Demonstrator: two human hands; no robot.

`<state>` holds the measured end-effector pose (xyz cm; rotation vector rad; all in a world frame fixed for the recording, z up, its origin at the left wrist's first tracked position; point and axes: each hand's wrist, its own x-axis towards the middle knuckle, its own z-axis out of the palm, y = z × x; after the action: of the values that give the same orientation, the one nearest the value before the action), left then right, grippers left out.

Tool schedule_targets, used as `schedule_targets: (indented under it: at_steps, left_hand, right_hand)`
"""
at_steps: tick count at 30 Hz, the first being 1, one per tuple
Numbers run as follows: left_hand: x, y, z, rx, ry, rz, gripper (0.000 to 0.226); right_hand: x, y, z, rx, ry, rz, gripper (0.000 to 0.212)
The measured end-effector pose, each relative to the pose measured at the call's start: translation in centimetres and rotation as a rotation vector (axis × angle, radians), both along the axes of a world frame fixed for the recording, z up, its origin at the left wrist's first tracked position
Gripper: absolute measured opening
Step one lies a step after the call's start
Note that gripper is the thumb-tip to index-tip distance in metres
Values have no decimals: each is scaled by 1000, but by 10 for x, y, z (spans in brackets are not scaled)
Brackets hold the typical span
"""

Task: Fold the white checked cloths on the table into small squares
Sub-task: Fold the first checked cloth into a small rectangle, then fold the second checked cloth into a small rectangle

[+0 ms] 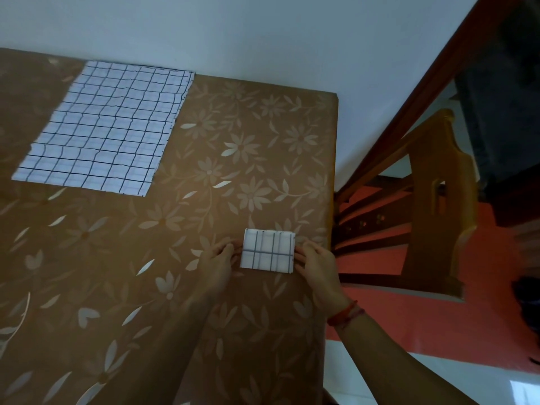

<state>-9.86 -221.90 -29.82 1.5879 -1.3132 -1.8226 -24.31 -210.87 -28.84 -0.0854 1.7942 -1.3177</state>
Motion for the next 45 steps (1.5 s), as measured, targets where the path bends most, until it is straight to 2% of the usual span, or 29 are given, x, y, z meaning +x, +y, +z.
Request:
schedule_targets:
  at_steps: [5, 10, 13, 17, 20, 23, 25, 27, 29, 33, 37, 41, 45]
  left_hand:
    - [11, -3, -2, -27, -43, 16, 21]
    - [23, 3, 18, -178, -142, -69, 23]
    - [31, 15, 43, -319, -238, -183, 17]
    - [51, 22, 57, -520, -277, -260, 34]
    - [70, 28, 66, -680, -421, -300, 43]
    - [89, 37, 80, -738, -504, -276, 48]
    - [101, 42, 91, -795, -588, -267, 62]
    - [115, 48, 101, -855, -671, -280, 67]
    - [132, 54, 109, -910, -750, -298, 61]
    - [157, 67, 123, -965, -850, -233, 59]
    - [171, 79, 134, -977, -944, -173, 61]
    - [190, 96, 149, -997, -996, -93, 61]
    - [223, 117, 167, -969, -1102, 34, 61]
  right_hand:
    - [0, 2, -5, 47, 39, 63, 30]
    - [-1, 7, 8, 71, 124, 142, 32]
    - [-2, 10, 22, 70, 260, 227, 29]
    - [4, 7, 31, 1, 449, 452, 19]
    - [13, -1, 40, 1, 534, 578, 40]
    - [23, -5, 50, -10, 629, 688, 53]
    - [30, -6, 56, -36, 712, 752, 61]
    - [35, -9, 65, -41, 862, 822, 71]
    - [39, -13, 78, -37, 1030, 967, 80]
    - [52, -16, 94, -114, 1135, 1047, 79]
    - [70, -18, 108, -260, 1200, 1058, 61]
    - [88, -19, 124, -336, 1233, 1110, 65]
    - [121, -22, 140, -444, 1266, 1194, 58]
